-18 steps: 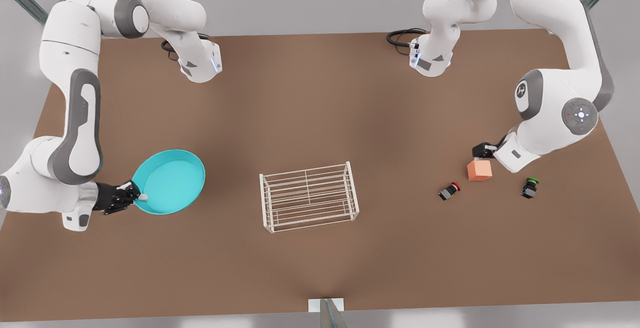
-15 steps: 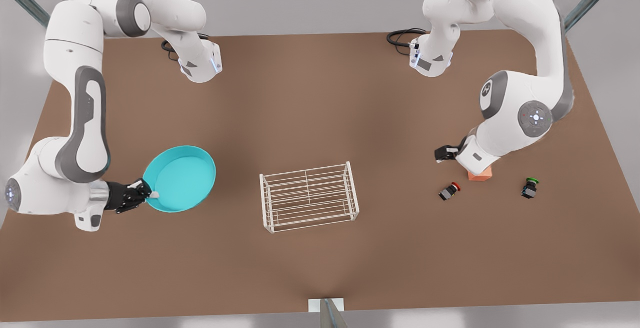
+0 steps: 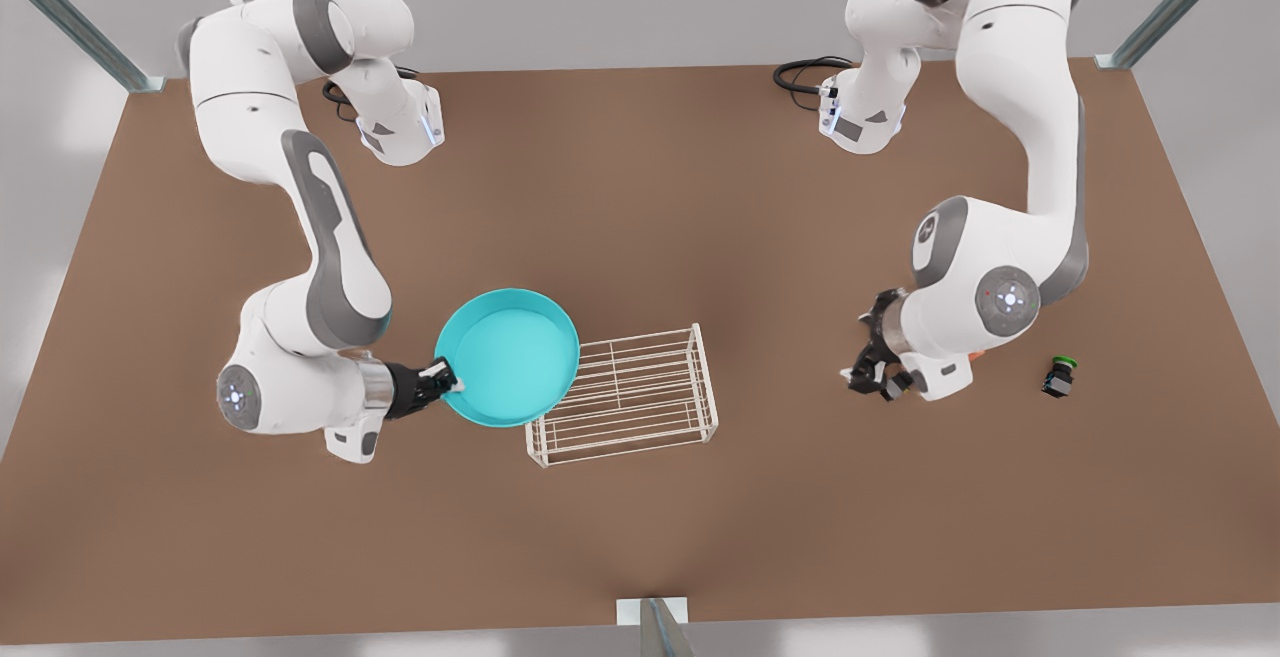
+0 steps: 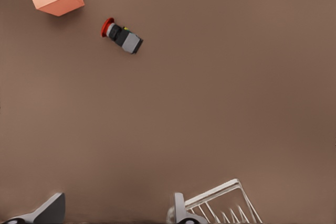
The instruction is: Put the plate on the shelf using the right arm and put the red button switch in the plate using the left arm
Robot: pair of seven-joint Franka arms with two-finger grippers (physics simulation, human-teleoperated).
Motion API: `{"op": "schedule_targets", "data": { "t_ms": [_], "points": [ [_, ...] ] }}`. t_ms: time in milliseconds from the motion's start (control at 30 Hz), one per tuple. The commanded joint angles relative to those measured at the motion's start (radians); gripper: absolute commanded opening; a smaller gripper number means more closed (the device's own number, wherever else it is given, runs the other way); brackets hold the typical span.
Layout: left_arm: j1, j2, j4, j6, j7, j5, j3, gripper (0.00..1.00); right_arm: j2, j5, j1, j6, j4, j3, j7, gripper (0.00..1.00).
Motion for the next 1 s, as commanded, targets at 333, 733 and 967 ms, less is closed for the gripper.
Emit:
{"op": "schedule_targets", "data": {
  "t_ms": [333,733,967],
  "points": [
    [0.045,0.205,-0.158,0.510,-1.246,0.296,0.100,1.00,0.099,0.032,0.180,0.251,0.039,0.004,0.581,0.22],
    [0.063,0.200,-0.280,0.468,-1.103,0.325,0.105,1.00,0.050,0.032,0.186,0.310,0.028,-0.010,0.573,1.00],
    [0.062,0.218,-0.280,0.539,-1.100,0.328,0.103,1.00,-0.206,-0.479,-0.201,-0.124,0.030,-0.099,0.151,1.00]
  ]
}}
